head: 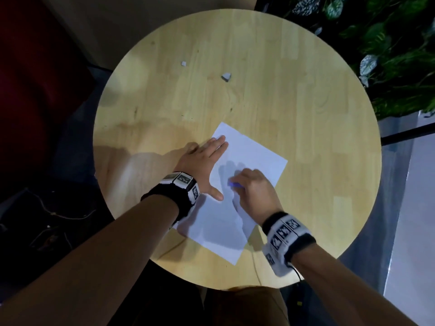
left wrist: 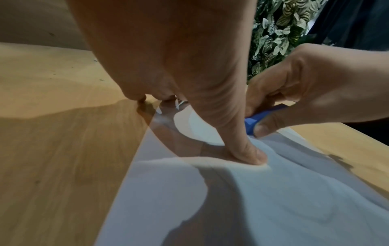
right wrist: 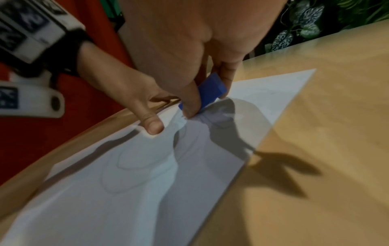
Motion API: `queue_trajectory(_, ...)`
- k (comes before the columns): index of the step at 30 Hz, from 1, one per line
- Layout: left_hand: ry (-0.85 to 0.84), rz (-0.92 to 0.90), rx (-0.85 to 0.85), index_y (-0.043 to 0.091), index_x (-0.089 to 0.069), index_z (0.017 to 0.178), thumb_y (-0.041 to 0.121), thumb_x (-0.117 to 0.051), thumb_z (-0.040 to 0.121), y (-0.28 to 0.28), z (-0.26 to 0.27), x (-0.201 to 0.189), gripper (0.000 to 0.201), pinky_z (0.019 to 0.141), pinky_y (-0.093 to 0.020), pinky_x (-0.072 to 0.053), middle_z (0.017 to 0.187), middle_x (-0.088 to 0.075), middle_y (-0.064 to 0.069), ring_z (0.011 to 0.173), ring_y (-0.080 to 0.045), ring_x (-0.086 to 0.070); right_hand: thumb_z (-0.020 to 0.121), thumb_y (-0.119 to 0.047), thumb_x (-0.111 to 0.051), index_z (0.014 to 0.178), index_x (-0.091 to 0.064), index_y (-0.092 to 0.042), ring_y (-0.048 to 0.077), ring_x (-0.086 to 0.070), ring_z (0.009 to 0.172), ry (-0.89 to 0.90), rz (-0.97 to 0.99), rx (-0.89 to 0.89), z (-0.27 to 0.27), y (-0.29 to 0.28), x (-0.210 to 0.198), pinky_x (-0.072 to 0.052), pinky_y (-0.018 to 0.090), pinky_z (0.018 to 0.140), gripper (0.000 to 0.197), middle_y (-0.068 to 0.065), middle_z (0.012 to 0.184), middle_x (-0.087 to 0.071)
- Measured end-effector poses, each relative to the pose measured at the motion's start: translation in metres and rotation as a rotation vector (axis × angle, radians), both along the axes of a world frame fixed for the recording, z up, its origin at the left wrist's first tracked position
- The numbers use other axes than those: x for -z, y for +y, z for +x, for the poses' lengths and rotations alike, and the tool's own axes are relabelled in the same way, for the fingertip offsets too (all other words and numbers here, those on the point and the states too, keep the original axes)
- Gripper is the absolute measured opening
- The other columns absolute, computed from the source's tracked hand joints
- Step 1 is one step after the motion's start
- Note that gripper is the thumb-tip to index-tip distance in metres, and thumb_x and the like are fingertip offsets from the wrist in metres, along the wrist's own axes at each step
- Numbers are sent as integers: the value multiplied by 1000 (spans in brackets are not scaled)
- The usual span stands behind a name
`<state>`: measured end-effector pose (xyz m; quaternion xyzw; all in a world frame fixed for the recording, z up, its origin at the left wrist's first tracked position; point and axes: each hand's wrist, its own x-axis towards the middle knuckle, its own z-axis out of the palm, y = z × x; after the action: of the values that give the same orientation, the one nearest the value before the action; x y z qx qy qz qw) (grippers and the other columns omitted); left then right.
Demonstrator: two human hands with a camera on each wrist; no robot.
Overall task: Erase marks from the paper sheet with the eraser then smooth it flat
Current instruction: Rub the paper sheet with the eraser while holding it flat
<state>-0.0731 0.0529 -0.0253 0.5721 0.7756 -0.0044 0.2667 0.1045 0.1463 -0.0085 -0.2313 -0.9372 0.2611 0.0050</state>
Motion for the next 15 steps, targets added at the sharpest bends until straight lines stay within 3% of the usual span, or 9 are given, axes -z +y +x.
queue_trajectory(4,-25,11,-62,17,0,160,80,-62,69,-23,22,-3,127,122,-39,-9,166,14,4,153,-14,4,79,1,-68,90,-72,-15,27,-55,77,-46,-59,31,26,17,3,-49,34,66,20,0,86,-60)
queue_trajectory(8,-13,169,-160,3,-28,155,80,-46,74,-63,58,-4,113,118,-43,-24,165,-16,-11,149,-27,-25,80,-1,-67,91,-72,-16,26,-56,85,-40,-72,141,33,39,12,-46,33,77,20,-1,90,-58)
queue_trajectory(11,-42,106,-158,1,-29,153,81,-41,76,-90,86,-6,111,119,-41,-24,163,-18,-15,148,-29,-25,79,-1,-67,87,-72,-17,25,-55,88,-13,-100,172,26,43,13,-45,33,79,19,-2,91,-60)
queue_trajectory(13,-30,133,-147,-2,-39,147,75,-41,81,-100,101,-13,102,113,-42,-36,158,-30,-19,140,-31,-37,80,-1,-65,86,-72,-16,24,-55,88,-8,-103,164,23,42,11,-45,33,78,17,-2,92,-61)
queue_trajectory(15,-2,206,-155,0,-54,135,66,-42,85,-100,105,-16,84,96,-39,-50,143,-51,-17,118,-31,-54,81,0,-65,87,-73,-14,22,-56,90,0,-105,163,22,40,9,-46,31,78,17,-2,94,-61)
